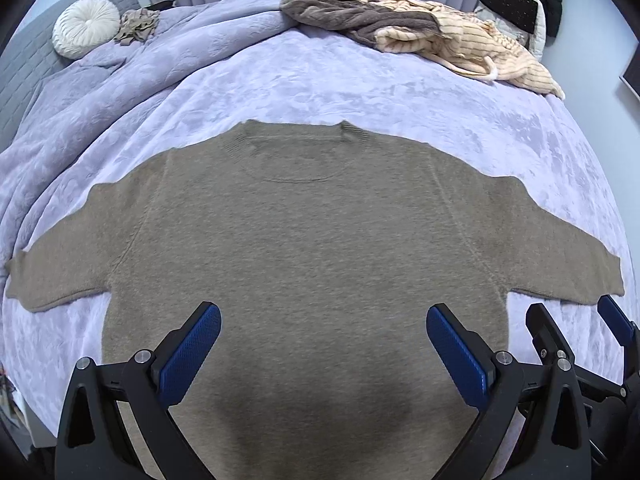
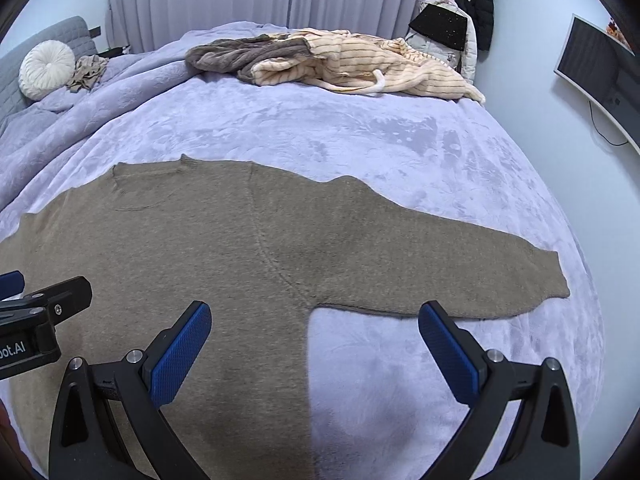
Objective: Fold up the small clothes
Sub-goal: 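Grasp the sweater sleeve cuff with the right gripper and lift it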
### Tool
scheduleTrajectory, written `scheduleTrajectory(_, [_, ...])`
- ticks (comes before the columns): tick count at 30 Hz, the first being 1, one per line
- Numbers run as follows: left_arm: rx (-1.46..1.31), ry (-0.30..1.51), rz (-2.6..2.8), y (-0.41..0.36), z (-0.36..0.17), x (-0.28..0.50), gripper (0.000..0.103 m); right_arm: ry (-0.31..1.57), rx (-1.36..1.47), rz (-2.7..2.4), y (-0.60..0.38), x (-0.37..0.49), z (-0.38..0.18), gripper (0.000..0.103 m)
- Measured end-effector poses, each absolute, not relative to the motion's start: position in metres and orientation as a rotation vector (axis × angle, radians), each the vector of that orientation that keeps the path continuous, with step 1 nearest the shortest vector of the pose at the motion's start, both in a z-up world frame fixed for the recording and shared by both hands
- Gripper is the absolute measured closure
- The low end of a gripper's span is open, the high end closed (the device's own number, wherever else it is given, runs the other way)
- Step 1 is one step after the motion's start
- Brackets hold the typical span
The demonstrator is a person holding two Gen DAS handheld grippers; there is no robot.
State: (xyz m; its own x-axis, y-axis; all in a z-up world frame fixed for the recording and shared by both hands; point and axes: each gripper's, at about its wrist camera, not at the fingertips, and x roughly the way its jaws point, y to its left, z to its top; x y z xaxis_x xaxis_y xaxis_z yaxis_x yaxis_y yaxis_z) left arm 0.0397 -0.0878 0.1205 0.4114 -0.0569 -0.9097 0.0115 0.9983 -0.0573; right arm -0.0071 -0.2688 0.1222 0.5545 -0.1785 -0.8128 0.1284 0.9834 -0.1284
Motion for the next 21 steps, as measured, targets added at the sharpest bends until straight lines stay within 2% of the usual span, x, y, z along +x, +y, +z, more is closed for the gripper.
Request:
scheduleTrajectory(11, [0.026, 1.157, -0.099, -0.159, 0.12, 0.062, 0.0, 0.966, 0.0, -0.269, -0.334, -0.003, 0.124, 0.0])
scheduleTrajectory(21, [0.103, 1.181, -0.131, -0.224, 0.097, 0.083, 0.0, 0.986, 0.048, -0.375, -0.412, -0.003, 0.111, 0.0])
